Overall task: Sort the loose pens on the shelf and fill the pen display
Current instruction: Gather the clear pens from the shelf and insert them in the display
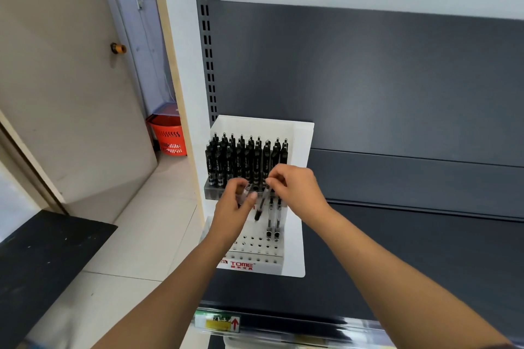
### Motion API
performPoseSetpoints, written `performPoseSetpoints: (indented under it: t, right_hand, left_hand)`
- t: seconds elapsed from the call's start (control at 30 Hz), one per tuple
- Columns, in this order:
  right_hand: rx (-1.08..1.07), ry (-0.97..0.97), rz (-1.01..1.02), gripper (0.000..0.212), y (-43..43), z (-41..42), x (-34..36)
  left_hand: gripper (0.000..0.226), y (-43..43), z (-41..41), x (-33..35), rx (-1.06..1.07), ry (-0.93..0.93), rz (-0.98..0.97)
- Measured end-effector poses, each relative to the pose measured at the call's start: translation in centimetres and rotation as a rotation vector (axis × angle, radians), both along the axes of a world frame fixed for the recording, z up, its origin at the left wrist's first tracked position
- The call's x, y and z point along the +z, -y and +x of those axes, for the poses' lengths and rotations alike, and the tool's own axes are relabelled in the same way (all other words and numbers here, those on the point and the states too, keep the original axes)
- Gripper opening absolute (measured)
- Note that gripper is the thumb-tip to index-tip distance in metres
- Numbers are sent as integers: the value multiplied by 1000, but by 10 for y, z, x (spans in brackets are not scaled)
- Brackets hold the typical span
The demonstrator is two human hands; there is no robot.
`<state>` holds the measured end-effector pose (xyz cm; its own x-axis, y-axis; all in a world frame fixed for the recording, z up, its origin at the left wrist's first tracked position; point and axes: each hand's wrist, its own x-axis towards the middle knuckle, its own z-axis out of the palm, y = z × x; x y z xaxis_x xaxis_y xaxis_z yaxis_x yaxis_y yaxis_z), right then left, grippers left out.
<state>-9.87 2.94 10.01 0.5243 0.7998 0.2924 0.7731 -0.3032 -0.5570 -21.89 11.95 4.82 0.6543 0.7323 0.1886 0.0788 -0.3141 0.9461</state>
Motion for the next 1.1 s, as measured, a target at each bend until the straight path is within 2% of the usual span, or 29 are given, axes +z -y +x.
performPoseSetpoints:
  t: [0.3, 0.5, 0.63, 0.8, 0.9, 0.97, 1.1]
  right_hand:
    - [20, 148, -61, 16, -5, -1, 12]
    - [49, 191, -227, 17, -8, -4, -8]
    - [24, 405, -281, 23, -9, -8, -24]
    - [-17, 469, -313, 29, -17, -10, -26]
    - [14, 433, -344, 28, -16, -8, -24]
    - [39, 338, -311, 26, -15, -6, -21]
    - [16, -71, -13, 22, -17, -8, -5]
  left_hand:
    - [11, -5, 0, -8, -65, 95, -158]
    - [8, -5, 4, -10, -62, 15, 49]
    - [10, -8, 1, -10, -49, 1, 53]
    - [14, -11, -3, -12, -30, -34, 78]
    - [15, -13, -4, -13, -27, -41, 67]
    - [15, -16, -4, -12, -25, -34, 53]
    - [18, -19, -1, -9, -67, -9, 10]
